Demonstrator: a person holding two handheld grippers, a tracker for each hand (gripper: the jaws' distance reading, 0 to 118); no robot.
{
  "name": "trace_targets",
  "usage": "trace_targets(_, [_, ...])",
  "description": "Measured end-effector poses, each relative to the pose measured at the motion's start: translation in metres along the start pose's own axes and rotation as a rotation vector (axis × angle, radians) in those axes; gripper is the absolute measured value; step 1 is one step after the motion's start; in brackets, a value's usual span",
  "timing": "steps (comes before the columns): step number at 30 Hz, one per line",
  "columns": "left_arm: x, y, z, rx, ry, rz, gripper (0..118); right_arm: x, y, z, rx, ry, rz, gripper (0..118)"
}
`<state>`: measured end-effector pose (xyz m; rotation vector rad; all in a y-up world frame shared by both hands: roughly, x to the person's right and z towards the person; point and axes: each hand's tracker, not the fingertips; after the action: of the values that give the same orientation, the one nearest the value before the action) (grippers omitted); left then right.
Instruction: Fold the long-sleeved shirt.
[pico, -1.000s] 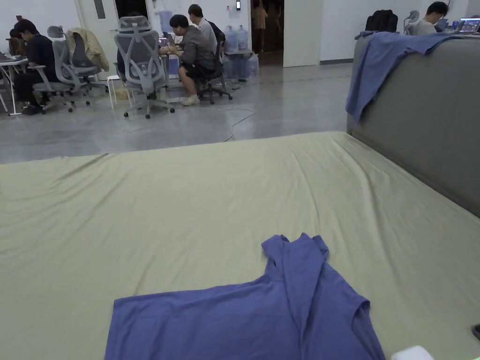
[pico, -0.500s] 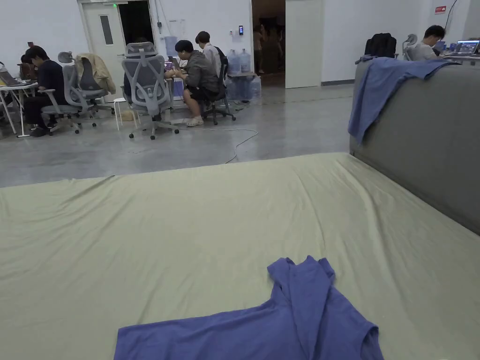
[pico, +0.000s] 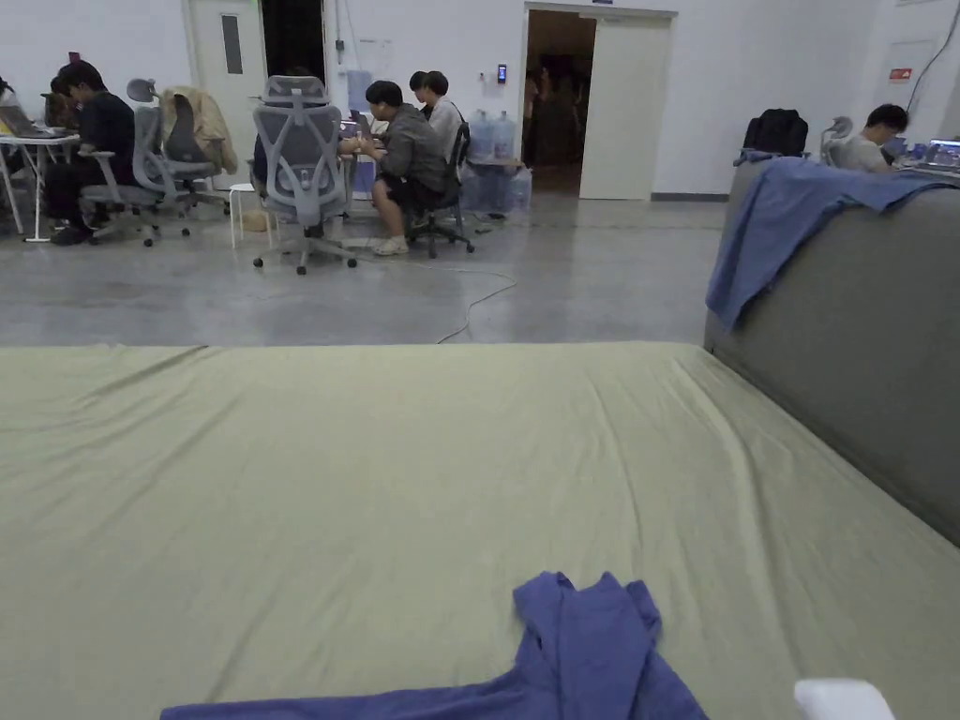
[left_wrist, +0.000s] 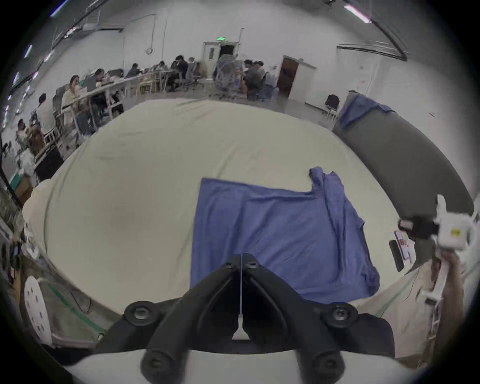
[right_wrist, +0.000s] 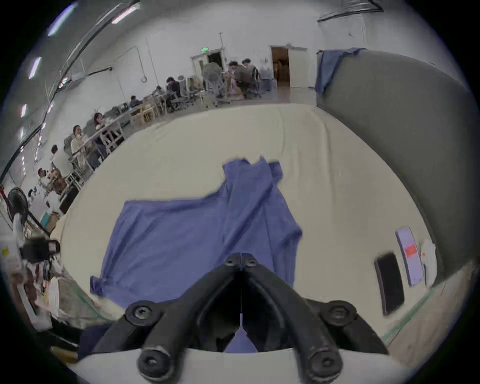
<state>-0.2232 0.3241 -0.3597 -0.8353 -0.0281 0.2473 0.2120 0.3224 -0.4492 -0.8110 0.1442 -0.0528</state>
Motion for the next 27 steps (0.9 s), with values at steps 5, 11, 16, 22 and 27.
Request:
trace_targets(5, [0.014,0.019,-0.022,0.029,0.024,-0.100,0,0.002,0.110,-0.101,0.009,0.049,-0.075,115])
trace_targets(11, [0.026,0.045,-0.081,-0.009,0.009,-0.143,0,0.026,0.207,-0.282,-0.291,-0.014,-0.261,115])
trace_targets(16, [0.021,0.056,-0.110,0.004,-0.001,-0.135,0,0.048,0.209,-0.372,-0.385,-0.135,-0.312,112])
trace_targets(22, [0.012,0.053,-0.137,-0.053,-0.012,-0.129,0,0.050,0.194,-0.409,-0.424,-0.144,-0.331,85])
trace_targets(27, [0.012,0.047,-0.130,-0.060,-0.054,-0.074,0,0.041,0.205,-0.360,-0.354,-0.078,-0.277,2])
